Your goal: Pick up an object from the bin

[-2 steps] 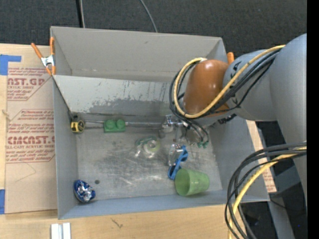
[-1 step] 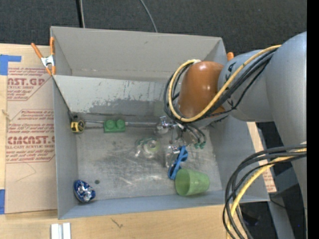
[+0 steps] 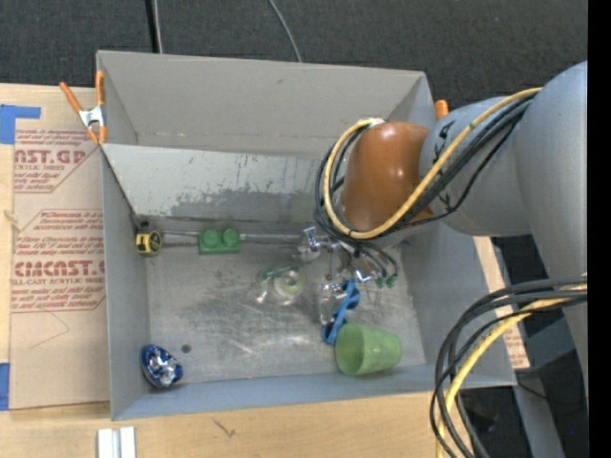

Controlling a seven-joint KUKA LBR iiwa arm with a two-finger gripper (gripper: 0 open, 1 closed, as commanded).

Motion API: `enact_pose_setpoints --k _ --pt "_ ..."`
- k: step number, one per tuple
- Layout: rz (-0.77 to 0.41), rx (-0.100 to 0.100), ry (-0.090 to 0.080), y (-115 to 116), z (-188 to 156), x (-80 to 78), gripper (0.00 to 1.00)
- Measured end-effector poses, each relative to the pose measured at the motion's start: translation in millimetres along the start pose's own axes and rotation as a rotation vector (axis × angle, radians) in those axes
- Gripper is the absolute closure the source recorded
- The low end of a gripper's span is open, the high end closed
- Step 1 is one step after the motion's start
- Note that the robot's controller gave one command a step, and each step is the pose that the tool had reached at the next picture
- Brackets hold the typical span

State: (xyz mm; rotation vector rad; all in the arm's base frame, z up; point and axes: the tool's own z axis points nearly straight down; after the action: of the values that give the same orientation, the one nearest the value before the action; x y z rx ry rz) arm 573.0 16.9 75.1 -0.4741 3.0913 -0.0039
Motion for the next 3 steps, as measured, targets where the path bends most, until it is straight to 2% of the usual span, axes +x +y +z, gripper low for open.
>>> enact_pose_setpoints --k 1,2,3 --pt "-0.03 -0.005 0.012 9 -24 19.7 0.0" --pt "-0.083 -0.002 0.006 48 2 -5.6 0.0" --pt "-0.08 -0.003 0.002 48 -1 -6.6 1.0"
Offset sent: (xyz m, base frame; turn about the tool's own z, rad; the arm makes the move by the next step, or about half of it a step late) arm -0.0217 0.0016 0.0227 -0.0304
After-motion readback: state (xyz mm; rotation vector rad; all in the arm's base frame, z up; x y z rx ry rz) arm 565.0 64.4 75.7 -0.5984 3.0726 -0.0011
